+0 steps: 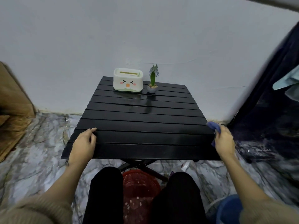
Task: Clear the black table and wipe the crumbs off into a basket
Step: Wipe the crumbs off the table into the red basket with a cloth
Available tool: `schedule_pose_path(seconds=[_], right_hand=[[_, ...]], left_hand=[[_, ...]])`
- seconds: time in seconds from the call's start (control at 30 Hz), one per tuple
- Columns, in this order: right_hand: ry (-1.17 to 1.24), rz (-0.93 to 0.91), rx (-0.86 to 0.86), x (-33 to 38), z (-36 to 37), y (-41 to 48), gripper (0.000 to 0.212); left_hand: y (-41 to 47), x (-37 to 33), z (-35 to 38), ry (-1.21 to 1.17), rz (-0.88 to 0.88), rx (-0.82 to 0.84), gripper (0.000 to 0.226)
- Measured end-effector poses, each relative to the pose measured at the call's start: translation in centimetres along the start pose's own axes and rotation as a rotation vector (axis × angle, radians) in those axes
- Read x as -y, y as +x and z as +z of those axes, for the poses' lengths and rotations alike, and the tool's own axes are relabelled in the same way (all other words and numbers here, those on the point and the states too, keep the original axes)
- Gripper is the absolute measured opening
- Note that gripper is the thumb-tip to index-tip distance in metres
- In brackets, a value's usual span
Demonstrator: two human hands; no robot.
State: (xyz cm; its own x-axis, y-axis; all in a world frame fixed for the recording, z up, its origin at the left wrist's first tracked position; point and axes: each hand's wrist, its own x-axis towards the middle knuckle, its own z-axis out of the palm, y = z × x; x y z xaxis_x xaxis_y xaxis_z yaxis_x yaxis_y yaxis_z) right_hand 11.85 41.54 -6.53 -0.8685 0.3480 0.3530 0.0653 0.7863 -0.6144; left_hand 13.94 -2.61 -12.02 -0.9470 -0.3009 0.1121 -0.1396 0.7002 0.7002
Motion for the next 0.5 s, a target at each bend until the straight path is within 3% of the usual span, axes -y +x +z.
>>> schedule_pose_path(seconds=[0.2,0.33,0.5], right_hand=[[-0.232,-0.007,0.16,-3.6,4.9,0.8,0.034],[-0.252,0.032,0.158,-1.9,4.4,-0.5,0.026],[-0.405,-0.039,0.177,-0.9,4.2,0.3,0.041]], left_hand=[[-0.3,-0.4,-0.3,-0.011,-0.014,-0.017,0.036],[-0.1,-0.6,-0.1,0.013,-0.018,-0.034,0.035],[0.5,-0.4,-0.1,-0.098,-0.079,-0.054,0.035]])
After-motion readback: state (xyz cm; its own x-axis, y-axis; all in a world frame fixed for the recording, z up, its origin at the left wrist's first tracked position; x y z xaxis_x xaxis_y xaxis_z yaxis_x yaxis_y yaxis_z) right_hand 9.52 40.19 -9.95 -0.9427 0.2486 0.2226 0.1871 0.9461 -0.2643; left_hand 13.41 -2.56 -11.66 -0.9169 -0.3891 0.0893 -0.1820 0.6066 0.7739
